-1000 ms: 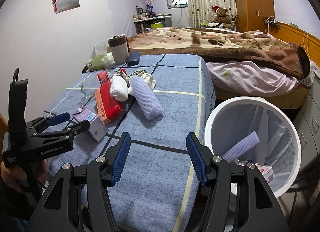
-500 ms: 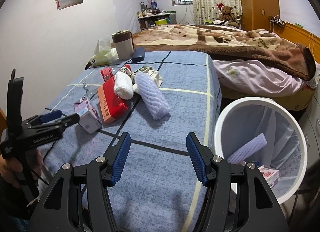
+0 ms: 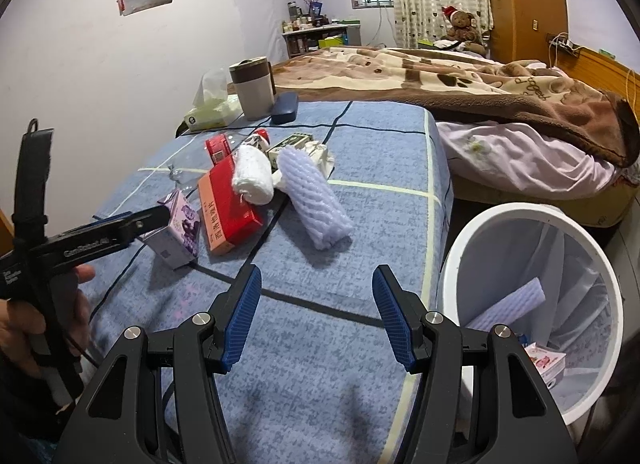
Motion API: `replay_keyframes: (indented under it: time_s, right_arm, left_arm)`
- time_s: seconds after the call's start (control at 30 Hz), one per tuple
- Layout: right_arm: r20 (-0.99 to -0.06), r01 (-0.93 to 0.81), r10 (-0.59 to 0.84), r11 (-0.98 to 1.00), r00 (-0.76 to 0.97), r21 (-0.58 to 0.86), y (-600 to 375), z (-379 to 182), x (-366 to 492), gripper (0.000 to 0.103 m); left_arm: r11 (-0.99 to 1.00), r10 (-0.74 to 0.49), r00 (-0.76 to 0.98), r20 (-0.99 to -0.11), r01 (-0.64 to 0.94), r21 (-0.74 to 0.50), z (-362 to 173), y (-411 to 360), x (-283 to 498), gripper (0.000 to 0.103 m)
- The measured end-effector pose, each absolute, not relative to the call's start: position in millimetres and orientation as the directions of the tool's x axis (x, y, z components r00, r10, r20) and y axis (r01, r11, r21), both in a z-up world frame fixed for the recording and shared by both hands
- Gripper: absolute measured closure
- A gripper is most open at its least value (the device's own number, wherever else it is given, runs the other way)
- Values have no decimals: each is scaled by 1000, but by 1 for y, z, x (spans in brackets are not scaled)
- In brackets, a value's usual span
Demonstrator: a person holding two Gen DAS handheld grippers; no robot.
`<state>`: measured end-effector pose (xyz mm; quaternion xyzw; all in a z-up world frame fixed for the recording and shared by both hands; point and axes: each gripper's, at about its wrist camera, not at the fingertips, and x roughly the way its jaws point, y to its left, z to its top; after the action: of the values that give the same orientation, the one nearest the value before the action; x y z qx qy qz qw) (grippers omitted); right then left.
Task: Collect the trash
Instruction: 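Grasp the purple carton with the left tool while the right tool grasps another foam sleeve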
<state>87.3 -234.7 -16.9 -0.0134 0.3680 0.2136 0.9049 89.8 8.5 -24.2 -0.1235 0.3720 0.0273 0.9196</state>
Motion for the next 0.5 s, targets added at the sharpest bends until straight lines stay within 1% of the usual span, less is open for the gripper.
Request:
replay_keyframes:
  time_s: [0.07,0.13,0.2,0.27,0.37,0.43,0.5]
  right_arm:
    - [-668,-389,376,911,642,138,-236,-17,91,44]
    - [-671,-386,375,912,640,142,-235,-18,96,44]
    - [-675,-381,372,913,638,142,-234,-20,102,44]
    - [-678,-385,376,911,631,148,-232,-22,107,44]
    - [-683,-397,385,905,620,149,-226,-25,117,44]
    - [-685,-406,390,902,615,149,-222,-27,123,44]
    - [-688,-414,393,899,610,147,-217,-29,131,44]
  left_arm:
    - [963,-56,713,-699,-145,-225,-29,7,97,24]
    - [961,-52,694,-718,-161,-225,-36,9,102,29]
    - [961,-50,670,-741,-170,-218,-45,13,105,38]
    - [959,-46,652,-757,-183,-216,-52,20,105,42]
    - [958,-28,654,-756,-199,-208,-54,30,101,46]
    - [957,-17,657,-753,-208,-203,-54,36,100,51]
    - [957,-7,656,-754,-214,-195,-55,40,100,61]
